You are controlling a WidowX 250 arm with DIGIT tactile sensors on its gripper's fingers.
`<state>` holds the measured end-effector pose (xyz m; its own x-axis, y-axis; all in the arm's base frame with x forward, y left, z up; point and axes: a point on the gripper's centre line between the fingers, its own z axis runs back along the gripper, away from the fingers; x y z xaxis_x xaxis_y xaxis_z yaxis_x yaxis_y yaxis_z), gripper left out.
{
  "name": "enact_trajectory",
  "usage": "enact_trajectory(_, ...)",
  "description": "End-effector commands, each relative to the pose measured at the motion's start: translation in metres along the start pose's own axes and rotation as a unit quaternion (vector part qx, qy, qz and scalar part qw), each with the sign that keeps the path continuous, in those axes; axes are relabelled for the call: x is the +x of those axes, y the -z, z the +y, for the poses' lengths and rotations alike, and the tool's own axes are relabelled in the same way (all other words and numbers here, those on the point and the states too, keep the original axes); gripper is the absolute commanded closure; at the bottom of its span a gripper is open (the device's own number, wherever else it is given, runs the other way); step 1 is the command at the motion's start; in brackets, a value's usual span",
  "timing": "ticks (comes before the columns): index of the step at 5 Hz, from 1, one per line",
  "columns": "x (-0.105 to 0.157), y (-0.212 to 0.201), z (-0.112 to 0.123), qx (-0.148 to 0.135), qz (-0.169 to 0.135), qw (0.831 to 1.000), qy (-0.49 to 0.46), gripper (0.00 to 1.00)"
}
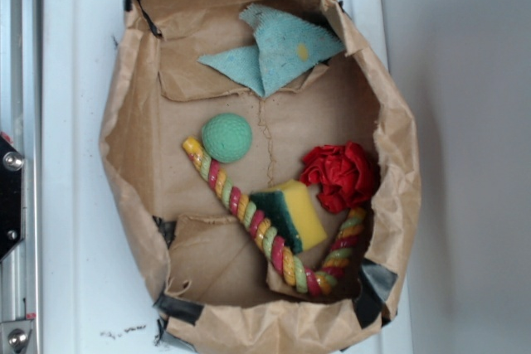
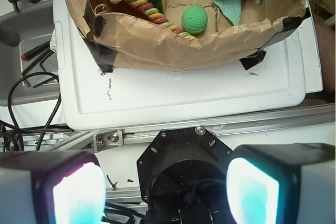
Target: Grab the red paper.
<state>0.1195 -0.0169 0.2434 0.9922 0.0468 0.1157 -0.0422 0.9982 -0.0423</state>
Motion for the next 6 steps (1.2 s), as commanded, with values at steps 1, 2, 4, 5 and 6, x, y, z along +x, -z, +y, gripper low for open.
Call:
enact_trajectory(1,0.000,0.000,0.000,0.000,0.000,1.000,0.000,0.00)
enact_trajectory(2,0.048,0.016,-0.002,-0.023,-0.023,0.999,-0.005,0.00)
enact_trajectory(4,0.109,0.046,0.016,-0.002,-0.060,0.998,-0.023,0.00)
enact_trajectory(5,0.124,0.062,0.024,-0.006,-0.051,0.998,-0.023,0.00)
enact_trajectory(6,0.141,0.071,0.020,-0.023,-0.062,0.998,-0.014,0.00)
